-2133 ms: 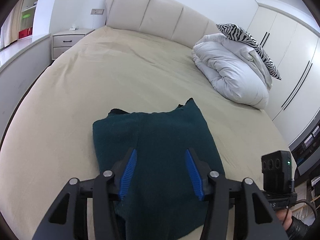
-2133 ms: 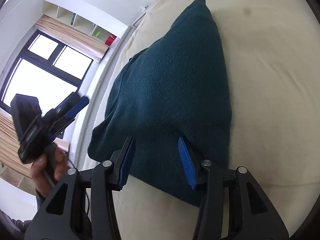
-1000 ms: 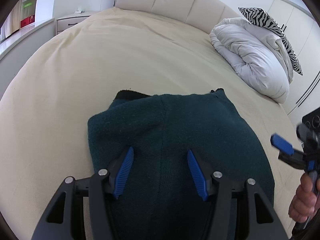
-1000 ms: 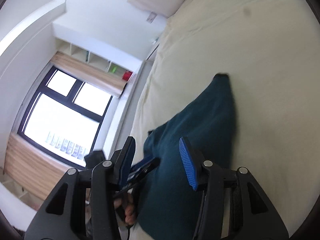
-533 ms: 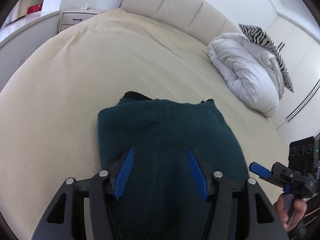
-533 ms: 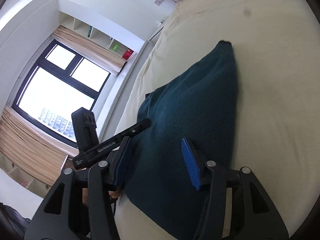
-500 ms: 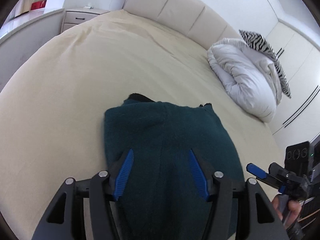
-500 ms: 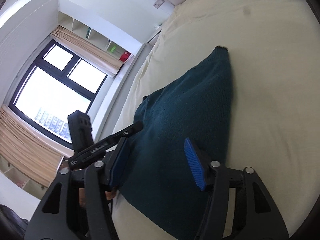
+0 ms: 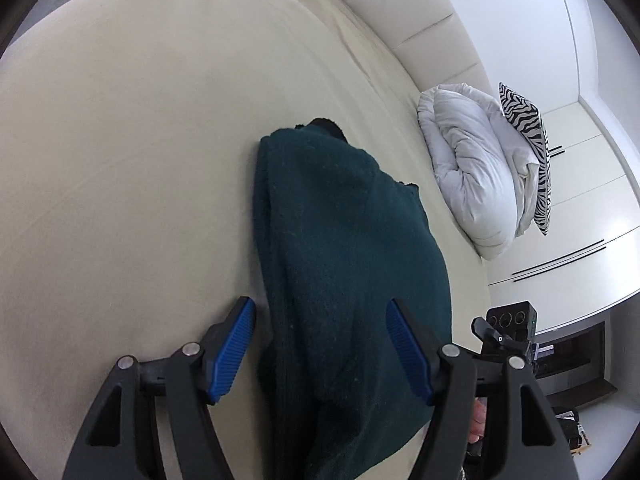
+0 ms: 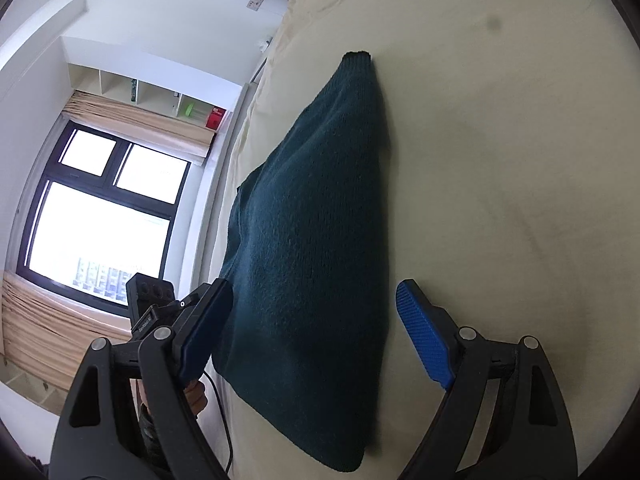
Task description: Fold small clothes
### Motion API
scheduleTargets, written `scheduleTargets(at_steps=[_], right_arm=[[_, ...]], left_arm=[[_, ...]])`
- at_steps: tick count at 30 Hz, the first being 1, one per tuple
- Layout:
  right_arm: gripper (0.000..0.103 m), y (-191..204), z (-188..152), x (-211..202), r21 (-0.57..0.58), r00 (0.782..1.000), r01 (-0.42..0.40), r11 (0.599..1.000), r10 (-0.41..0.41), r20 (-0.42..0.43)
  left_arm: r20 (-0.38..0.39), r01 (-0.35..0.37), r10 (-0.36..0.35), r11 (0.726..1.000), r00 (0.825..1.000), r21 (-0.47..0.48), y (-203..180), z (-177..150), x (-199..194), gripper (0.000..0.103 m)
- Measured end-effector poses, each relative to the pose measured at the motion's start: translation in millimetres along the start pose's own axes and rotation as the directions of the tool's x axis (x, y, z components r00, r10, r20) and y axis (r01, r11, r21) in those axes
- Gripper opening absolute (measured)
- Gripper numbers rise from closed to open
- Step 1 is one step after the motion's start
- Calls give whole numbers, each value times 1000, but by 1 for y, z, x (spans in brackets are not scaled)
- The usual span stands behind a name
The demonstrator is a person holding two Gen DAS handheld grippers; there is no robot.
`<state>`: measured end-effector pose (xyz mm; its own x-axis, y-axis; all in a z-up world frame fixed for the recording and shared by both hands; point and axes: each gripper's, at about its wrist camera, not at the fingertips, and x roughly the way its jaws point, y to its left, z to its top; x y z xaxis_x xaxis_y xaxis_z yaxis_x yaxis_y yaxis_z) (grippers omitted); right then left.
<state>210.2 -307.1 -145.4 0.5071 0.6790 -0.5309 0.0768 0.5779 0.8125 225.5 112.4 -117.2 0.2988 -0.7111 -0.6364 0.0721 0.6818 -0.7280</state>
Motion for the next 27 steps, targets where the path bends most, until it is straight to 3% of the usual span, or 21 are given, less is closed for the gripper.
scheduleTargets(at_steps=[4,7,10,12,13,17,21,27], right_arm=[[84,-3,9,16,-2,999,-31,1000,31,-39],[83,-1,14,31,-13,998,-10,1000,9,-69],[81,5,18,45,-36,996,20,999,-23,-88],[75,10,19,52,-53,994,52,997,-57,-89],[66,12,20,54,-63,993,71,995,-77,-90],[49,16,16,48,-92,992,89,992,-96,-77],[44,36,7,38,-156,989,134,979,-143,-46],[41,69,-30,-6,-252,986,153,955,-163,-19]], left_arm=[[-48,59,-60,998,997,-37,5,11,14,69],[-66,69,-74,995,995,-76,7,18,23,62],[-89,59,-65,996,994,-73,3,22,35,47],[-94,56,-64,995,994,-79,4,21,41,32],[-93,66,-75,994,993,-90,5,20,43,30],[-76,60,-66,995,995,-76,0,14,38,27],[-67,16,-18,1000,998,-23,-22,3,27,26],[-51,9,-4,994,999,110,-67,-52,-7,26]])
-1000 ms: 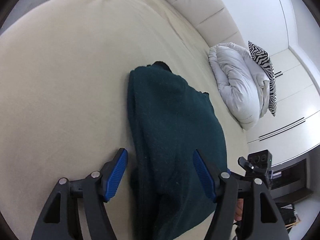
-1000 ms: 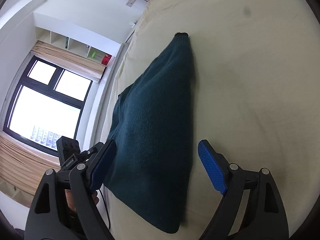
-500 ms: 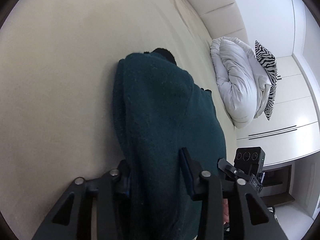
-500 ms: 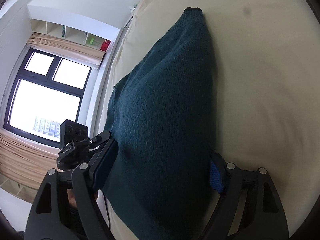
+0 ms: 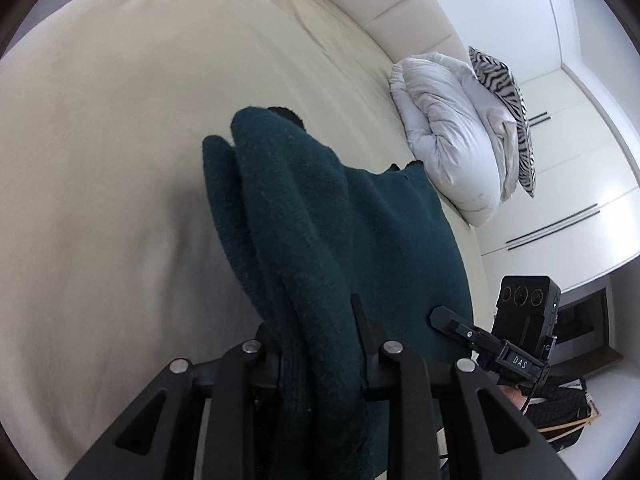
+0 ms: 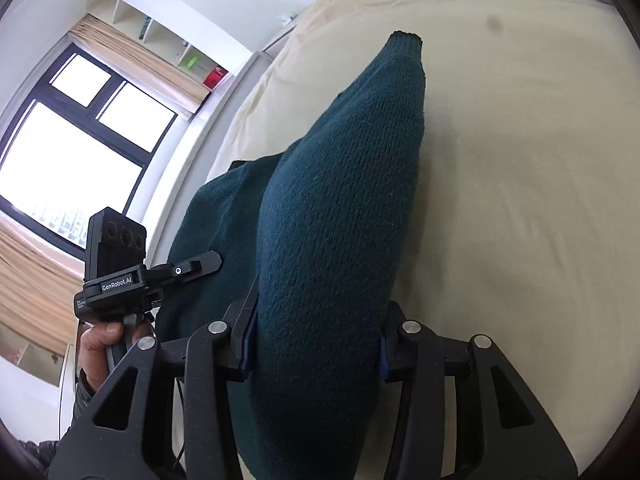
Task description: Fold small clothes
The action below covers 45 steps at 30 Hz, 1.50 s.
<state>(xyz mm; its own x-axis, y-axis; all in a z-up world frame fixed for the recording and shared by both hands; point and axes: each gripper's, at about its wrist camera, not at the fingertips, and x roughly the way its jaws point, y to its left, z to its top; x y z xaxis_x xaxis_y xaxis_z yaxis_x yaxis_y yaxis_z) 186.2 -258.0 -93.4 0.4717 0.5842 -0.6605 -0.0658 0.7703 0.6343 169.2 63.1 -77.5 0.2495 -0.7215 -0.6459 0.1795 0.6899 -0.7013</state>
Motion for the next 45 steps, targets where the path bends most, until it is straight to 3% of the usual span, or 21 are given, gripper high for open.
scheduleTargets(at_steps=[7,13,17,20,22,24,29,31,34,35,37,38,39,40,41,43,45], right_arm=[[41,22,-78,-61,-1,999,-51,999,51,11],[41,20,-147,-97,43,997,-74,996,74,22],[41,13,-178,-105,47,998,-55,997,53,26],[41,-7,-195,-95,116,999,-34,993,35,-11],[43,-22,-205,-92,159,998,-67,985,68,0],[43,-34,-214,-91,194,992,-122,973,119,30],[45,-36,-224,-98,192,990,-138,972,133,37],[48,-34,-219,-101,211,992,-125,969,119,43],[48,-28,-223,-119,202,996,-70,977,57,68],[48,-28,-220,-130,186,996,-31,982,15,87],[48,-17,-222,-155,138,986,57,989,-77,148],[48,-8,-223,-168,112,975,100,989,-120,185],[48,2,-224,-182,88,961,144,986,-161,226],[48,11,-227,-196,66,941,195,979,-206,268],[48,23,-229,-211,45,913,258,965,-258,315],[54,50,-231,-235,0,847,374,927,-342,408],[75,72,-233,-255,-13,775,461,887,-395,493]], left_arm=[[-16,24,-23,998,1000,62,-36,-78,-29,26],[-45,9,-5,996,999,89,-54,-126,-24,26],[-84,-9,16,997,996,77,-45,-137,-2,27],[-111,-56,63,996,992,67,-29,-146,15,30],[-116,6,-6,1000,993,2,-11,-148,19,32],[-108,46,-50,998,993,-34,-1,-149,17,32],[-83,28,-30,999,996,-33,-6,-153,8,33],[-38,-17,17,1000,999,1,-16,-154,-7,34],[63,-110,105,991,992,76,-37,-158,-36,46],[106,-147,136,984,985,104,-44,-159,-47,51],[239,-247,202,953,950,175,-69,-165,-74,60],[289,-283,220,938,932,199,-78,-167,-84,72],[360,-337,243,914,901,227,-93,-173,-97,86],[426,-385,258,889,867,246,-105,-179,-108,92],[482,-427,268,867,834,257,-116,-186,-118,101],[589,-498,266,823,763,274,-137,-199,-134,103],[658,-544,251,789,710,286,-156,-207,-146,103]])
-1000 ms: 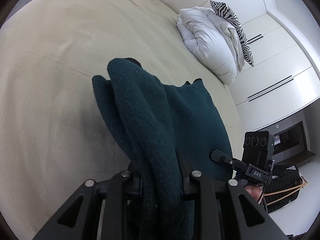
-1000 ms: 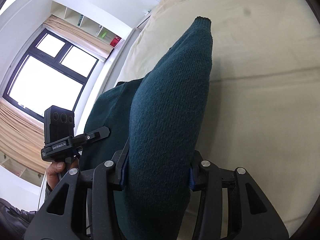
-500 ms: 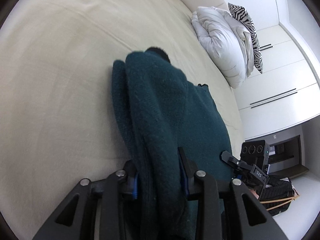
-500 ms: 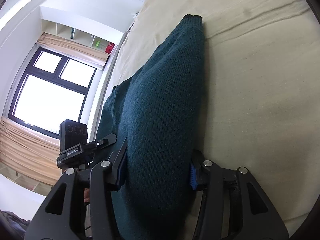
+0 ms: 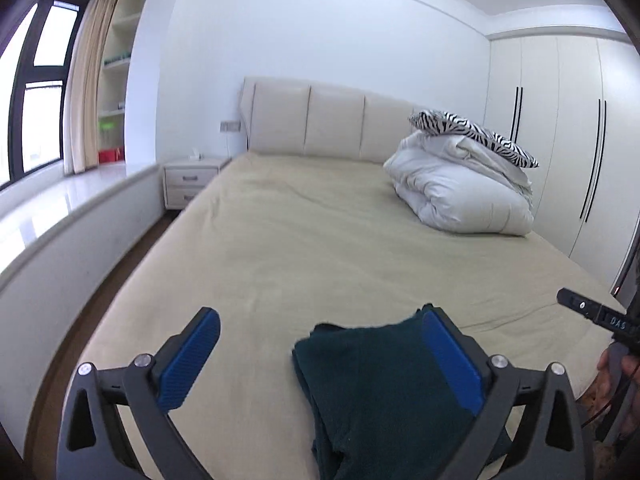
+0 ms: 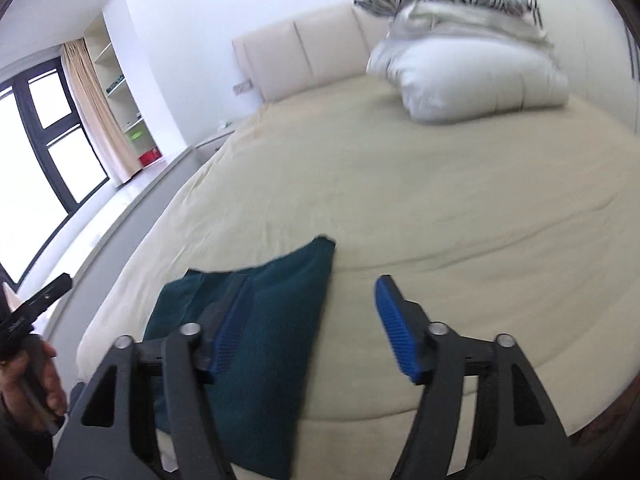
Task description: Fold small clothes
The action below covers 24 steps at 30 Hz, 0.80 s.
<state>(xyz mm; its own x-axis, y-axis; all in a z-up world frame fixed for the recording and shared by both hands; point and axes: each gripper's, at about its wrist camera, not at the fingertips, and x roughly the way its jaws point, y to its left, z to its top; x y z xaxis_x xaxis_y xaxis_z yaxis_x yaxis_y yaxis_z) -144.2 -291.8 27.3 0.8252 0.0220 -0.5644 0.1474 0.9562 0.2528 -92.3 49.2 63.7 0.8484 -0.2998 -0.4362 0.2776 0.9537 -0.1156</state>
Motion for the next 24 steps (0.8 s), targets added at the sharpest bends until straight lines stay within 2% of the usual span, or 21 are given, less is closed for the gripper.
scheduleTargets(at_steps=[1,2,4,6,8,10,12,14,16,17,19,22,24], right_arm=[[88,8,6,-12,-17,998,36,999,-35,59],[96,13,9,-29,-28,989,72,997,-67,132],[103,21,13,-60,-37,952,146,989,-130,275],[103,34,21,-80,-53,911,222,974,-187,367],[103,46,33,-87,-60,902,240,969,-199,383],[103,49,38,-96,-25,917,190,982,-168,363],[103,54,39,-97,24,938,138,990,-139,318],[103,58,37,-88,36,970,113,993,-118,211],[103,69,38,-63,25,989,114,993,-116,87],[103,73,35,-52,15,993,120,993,-120,21],[103,85,18,-37,-9,992,119,993,-119,-36],[103,95,-3,-12,-65,983,156,986,-161,-86],[103,101,-15,6,-92,977,170,981,-180,-114]], left_arm=[[32,-30,29,999,999,14,-3,5,-9,103],[60,-59,58,998,997,25,-6,9,-17,103],[86,-129,125,991,988,43,-13,15,-29,103],[102,-181,174,981,979,64,-17,22,-35,103],[110,-230,221,971,969,71,-20,27,-39,103],[78,-241,236,969,969,57,-19,29,-38,103],[11,-227,226,973,974,41,-20,26,-27,103],[-77,-230,231,973,970,28,-17,18,-8,103],[-172,-229,230,973,958,23,-16,4,16,103],[-219,-209,205,978,954,6,-13,-4,27,103],[-293,-192,178,981,939,-20,-7,-20,43,103],[-347,-216,197,976,917,-16,-2,-39,54,103],[-371,-216,193,976,908,-21,2,-47,57,103]])
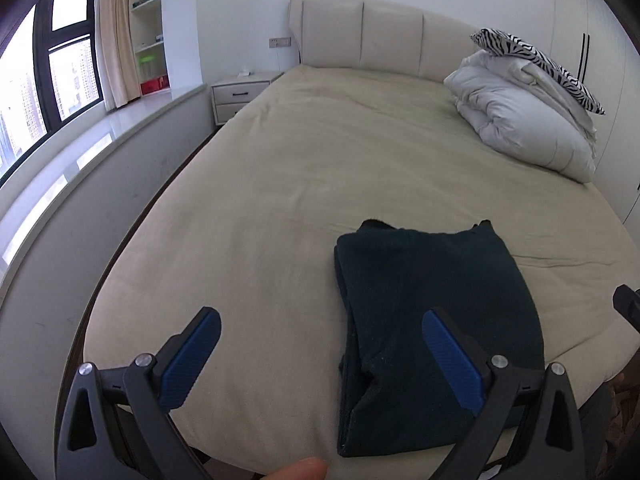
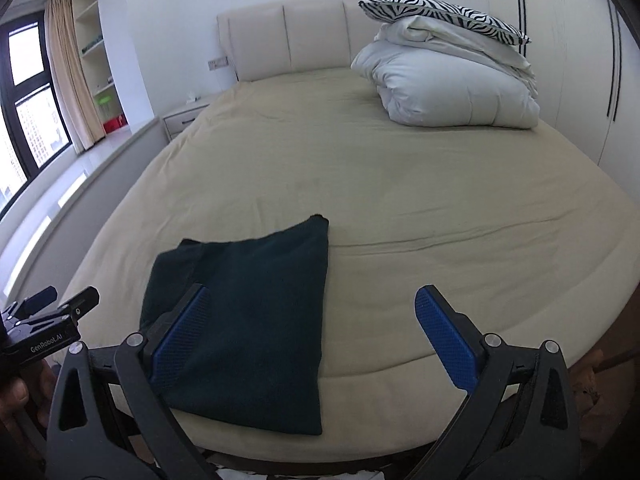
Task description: Fold small clothes
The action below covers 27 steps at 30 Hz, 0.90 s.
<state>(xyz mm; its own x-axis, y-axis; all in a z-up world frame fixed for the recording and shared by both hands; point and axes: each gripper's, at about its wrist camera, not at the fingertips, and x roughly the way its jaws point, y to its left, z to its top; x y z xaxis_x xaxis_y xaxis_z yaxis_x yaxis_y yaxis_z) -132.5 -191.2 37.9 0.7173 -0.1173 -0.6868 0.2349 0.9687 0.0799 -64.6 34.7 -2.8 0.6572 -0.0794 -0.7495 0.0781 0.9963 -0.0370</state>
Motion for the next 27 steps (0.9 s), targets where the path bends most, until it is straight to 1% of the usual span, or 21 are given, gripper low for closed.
scheduleTargets(at_steps=[3,5,7,9,12,16,27], right_arm=[[103,9,-13,23,-8,999,7,1000,-7,-35],[103,16,-22,41,-39,997,42,998,-44,-58],[103,18,-32,60,-65,996,52,997,-56,-69],[103,21,-40,75,-92,992,78,993,-87,-89],[103,19,-48,92,-86,988,71,994,-82,-130],[103,13,-47,97,-51,988,55,997,-61,-144],[103,15,-42,86,-55,988,47,997,-54,-148]], left_arm=[[-41,-4,5,1000,999,1,1,-10,12,103],[-61,-9,9,1000,998,5,1,-17,17,103],[-83,-15,15,1000,996,3,1,-23,24,103],[-97,-19,19,1000,995,2,2,-29,27,103],[-105,-23,24,1000,994,6,1,-34,30,103],[-112,-24,25,1000,993,9,0,-35,32,103],[-114,-22,22,1000,993,8,0,-35,32,103]])
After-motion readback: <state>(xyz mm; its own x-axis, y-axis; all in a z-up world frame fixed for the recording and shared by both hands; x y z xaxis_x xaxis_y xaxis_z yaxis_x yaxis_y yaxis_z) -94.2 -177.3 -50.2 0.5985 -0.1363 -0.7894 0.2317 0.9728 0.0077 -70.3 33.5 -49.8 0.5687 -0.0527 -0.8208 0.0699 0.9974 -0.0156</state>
